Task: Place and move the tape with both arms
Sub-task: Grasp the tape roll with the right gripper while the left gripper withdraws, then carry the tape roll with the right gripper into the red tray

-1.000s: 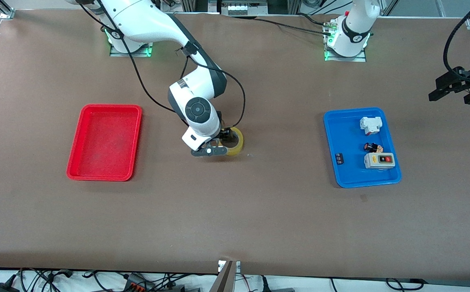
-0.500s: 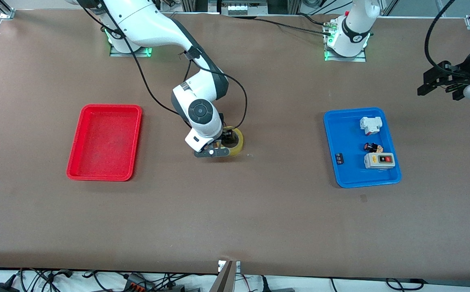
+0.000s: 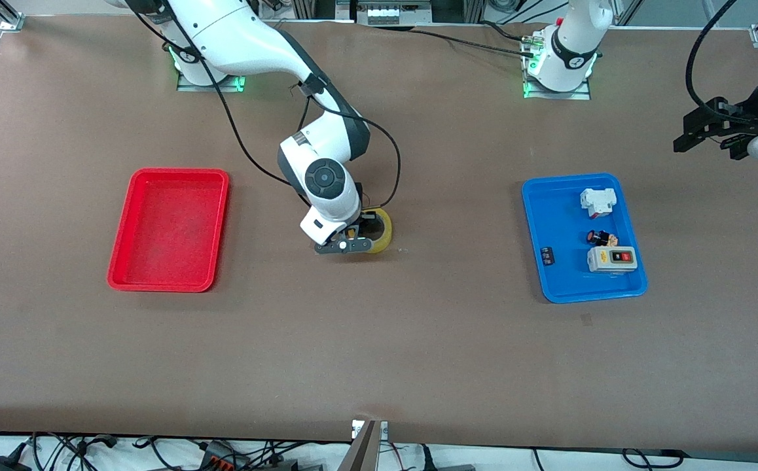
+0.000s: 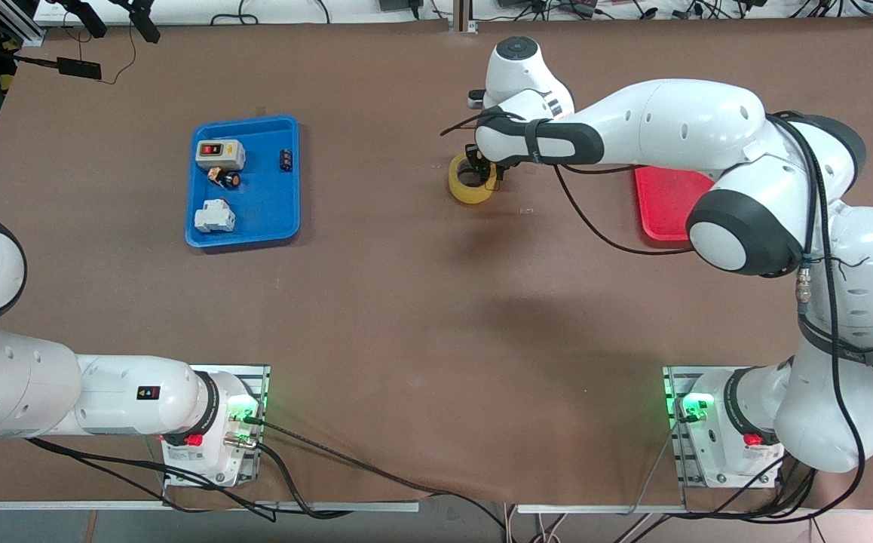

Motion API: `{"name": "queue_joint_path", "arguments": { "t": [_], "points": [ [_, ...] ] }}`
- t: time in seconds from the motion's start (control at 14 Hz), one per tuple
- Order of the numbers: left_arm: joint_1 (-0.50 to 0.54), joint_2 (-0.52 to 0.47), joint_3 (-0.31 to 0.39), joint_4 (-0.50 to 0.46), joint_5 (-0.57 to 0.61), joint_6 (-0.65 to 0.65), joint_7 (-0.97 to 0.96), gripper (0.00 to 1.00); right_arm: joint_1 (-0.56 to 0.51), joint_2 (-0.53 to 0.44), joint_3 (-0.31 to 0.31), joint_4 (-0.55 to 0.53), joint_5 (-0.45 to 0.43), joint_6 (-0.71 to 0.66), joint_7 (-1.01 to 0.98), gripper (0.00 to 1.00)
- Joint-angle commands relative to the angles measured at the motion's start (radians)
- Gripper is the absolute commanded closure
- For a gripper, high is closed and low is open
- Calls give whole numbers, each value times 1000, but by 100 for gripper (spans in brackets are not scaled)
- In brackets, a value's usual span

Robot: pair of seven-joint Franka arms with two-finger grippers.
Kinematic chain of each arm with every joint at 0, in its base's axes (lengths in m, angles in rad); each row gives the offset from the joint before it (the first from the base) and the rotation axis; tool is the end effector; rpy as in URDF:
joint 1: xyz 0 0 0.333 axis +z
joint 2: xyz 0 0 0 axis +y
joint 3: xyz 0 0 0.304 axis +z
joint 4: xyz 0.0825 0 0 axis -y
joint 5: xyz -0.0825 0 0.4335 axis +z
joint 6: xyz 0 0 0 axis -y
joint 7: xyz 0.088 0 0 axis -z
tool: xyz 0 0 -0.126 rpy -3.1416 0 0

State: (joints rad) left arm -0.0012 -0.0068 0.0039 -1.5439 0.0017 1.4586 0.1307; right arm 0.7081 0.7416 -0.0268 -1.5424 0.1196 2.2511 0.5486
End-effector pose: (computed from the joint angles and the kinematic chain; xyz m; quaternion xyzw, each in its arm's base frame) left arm 0.5888 0.0018 0.6021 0.9972 -0.0638 -0.0392 0.0018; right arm 0.5642 0.4664 0.1517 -0.9987 -0.0313 0.0344 0.0207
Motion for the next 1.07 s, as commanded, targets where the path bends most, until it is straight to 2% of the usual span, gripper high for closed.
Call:
{"name": "queue_joint_path", "arguments": {
  "t": [0.0, 0.21, 0.36, 0.57, 0.71, 0.86, 1.0],
  "points": [
    [6, -10, -8, -2, 17, -12, 13, 0, -44, -65, -15, 13, 22, -25, -9, 100],
    [4, -7, -10, -2, 17, -9, 13, 0, -197, -183, -13, 7, 20, -169, -63, 100],
    [3, -4, -15, -1, 14, -6, 12, 0, -342, -208, -16, -7, 17, -269, -308, 100],
    [6, -5, -15, 4, -3, -7, -16, 0, -540, -258, -25, -112, 14, -292, -470, 100],
    [6, -4, -13, 4, -5, -3, -31, 0, -599, -306, -36, -195, -3, -295, -524, 100],
    [6, -4, -5, 4, -18, -3, -33, 0, -631, -343, -59, -266, -78, -280, -545, 100],
    [7, -1, -2, 4, -35, -3, -33, 0, -673, -364, -61, -345, -90, -228, -603, 100]
  ]
}}
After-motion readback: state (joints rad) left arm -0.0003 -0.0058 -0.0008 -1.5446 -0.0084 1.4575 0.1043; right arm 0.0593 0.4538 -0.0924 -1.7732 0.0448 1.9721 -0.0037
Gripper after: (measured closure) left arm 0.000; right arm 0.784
